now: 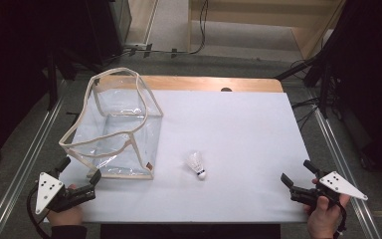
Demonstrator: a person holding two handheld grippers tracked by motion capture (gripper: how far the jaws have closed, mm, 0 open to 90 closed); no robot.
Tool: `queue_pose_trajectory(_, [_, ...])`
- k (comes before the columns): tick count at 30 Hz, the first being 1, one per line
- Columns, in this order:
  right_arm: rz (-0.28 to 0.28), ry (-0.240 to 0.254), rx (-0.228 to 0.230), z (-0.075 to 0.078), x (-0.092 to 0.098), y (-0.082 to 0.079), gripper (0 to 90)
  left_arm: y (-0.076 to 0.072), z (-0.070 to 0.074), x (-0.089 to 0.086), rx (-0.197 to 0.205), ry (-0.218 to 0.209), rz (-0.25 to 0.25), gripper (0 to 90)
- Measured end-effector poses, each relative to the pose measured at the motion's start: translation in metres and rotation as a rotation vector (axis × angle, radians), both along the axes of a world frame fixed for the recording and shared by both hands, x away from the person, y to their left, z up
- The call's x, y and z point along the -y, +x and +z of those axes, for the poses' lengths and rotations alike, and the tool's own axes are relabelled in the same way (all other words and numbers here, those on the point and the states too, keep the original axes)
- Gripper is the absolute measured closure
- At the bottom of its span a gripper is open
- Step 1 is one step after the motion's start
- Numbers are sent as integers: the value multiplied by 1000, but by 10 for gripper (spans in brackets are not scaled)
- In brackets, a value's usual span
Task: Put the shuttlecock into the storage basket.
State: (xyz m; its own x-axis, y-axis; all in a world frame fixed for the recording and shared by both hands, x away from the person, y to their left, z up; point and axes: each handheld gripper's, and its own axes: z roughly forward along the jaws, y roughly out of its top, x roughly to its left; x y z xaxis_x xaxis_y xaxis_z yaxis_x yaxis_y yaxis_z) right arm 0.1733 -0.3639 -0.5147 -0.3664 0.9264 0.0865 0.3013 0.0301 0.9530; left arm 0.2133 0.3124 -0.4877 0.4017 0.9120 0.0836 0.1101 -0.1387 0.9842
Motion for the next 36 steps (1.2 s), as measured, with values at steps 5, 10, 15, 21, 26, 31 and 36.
queue_pose_trajectory(5, [-2,6,-2,1,1,0,17,0,0,0,0,0,0,0])
queue_pose_trajectory(10, [-8,18,-1,3,0,1,17,0,0,0,0,-1,4,0])
queue_pose_trajectory(15, [-9,18,-6,5,-3,1,17,0,0,1,0,4,3,0])
queue_pose_trajectory(21, [-7,21,17,16,-9,1,17,0,0,0,-4,5,-6,0])
queue_pose_trajectory(26, [11,44,26,23,-12,1,17,1,0,1,-8,8,-4,0])
queue_pose_trajectory(31, [22,31,26,31,-16,3,17,1,0,0,-7,8,-5,0])
queue_pose_trajectory(36, [50,25,33,41,-23,9,17,1,0,0,-11,4,-2,0])
